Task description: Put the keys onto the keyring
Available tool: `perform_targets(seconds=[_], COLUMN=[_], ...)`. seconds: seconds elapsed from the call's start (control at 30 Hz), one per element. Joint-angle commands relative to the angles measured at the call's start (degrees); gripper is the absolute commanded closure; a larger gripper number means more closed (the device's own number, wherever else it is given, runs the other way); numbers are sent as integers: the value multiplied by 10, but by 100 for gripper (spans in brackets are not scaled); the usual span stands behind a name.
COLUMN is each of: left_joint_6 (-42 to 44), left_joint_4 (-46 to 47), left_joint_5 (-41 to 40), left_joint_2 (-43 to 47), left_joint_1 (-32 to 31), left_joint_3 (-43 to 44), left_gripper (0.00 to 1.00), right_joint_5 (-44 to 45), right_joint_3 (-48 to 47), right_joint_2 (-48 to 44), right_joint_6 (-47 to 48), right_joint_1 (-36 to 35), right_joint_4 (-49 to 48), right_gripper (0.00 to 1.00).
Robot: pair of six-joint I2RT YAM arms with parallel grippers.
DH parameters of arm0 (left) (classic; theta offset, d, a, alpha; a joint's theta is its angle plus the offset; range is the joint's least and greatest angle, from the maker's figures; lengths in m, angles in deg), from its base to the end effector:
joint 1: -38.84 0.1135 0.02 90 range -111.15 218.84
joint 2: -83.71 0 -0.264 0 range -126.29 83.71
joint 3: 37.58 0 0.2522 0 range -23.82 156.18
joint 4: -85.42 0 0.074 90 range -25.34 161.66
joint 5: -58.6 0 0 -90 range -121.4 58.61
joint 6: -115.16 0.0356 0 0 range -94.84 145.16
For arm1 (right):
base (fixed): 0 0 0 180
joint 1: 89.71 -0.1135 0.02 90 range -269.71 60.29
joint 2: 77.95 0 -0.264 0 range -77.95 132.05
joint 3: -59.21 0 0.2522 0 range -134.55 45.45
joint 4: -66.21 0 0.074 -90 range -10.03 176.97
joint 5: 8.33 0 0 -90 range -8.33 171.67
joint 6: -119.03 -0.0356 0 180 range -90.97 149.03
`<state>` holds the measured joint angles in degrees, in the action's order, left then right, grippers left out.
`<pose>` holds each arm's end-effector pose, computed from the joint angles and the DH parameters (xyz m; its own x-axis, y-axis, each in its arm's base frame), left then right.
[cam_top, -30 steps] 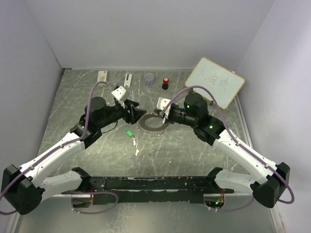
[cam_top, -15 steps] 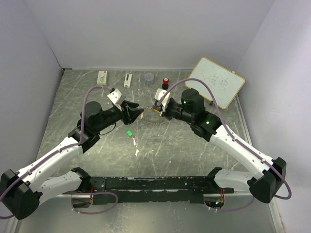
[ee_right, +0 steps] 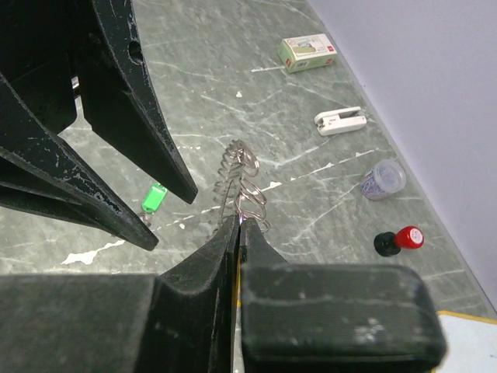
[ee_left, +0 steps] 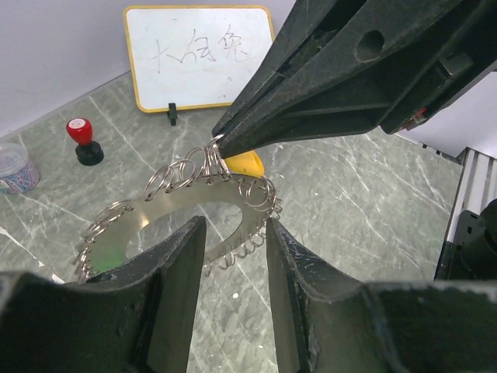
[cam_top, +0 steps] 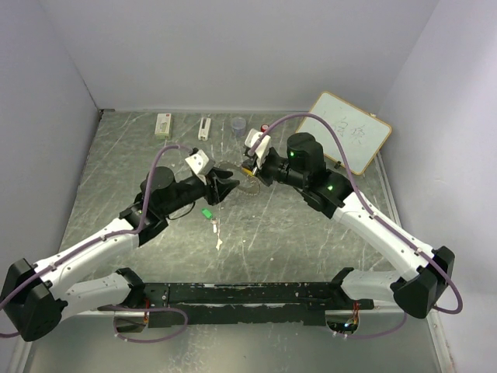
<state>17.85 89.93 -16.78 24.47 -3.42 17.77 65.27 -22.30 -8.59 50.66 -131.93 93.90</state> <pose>0.1753 -0.1714 0.3244 -0.0986 -0.0767 -0.9922 0.8317 0.5410 -0.1245 0.1989 0.1940 0.3847 0.1274 -0.3619 -0.9235 -0.8596 0.4241 -0.2848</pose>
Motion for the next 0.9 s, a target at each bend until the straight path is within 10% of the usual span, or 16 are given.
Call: perform_targets(seconds=[0.0, 0.87], left_joint_6=[20, 79], left_joint_4=[32, 81], left_joint_5=[-43, -79], left_joint_2=[-6, -47], left_joint_1=[-15, -43], left_joint_3=[3, 9], left_gripper=[53, 66], right_joint_5=[5, -15], right_joint_3=[-23, -18], right_joint_2=[-7, -14], right_joint_6=[-7, -11], right_joint_1=[-2, -2], right_joint_4=[3, 16], right_gripper=[100, 100])
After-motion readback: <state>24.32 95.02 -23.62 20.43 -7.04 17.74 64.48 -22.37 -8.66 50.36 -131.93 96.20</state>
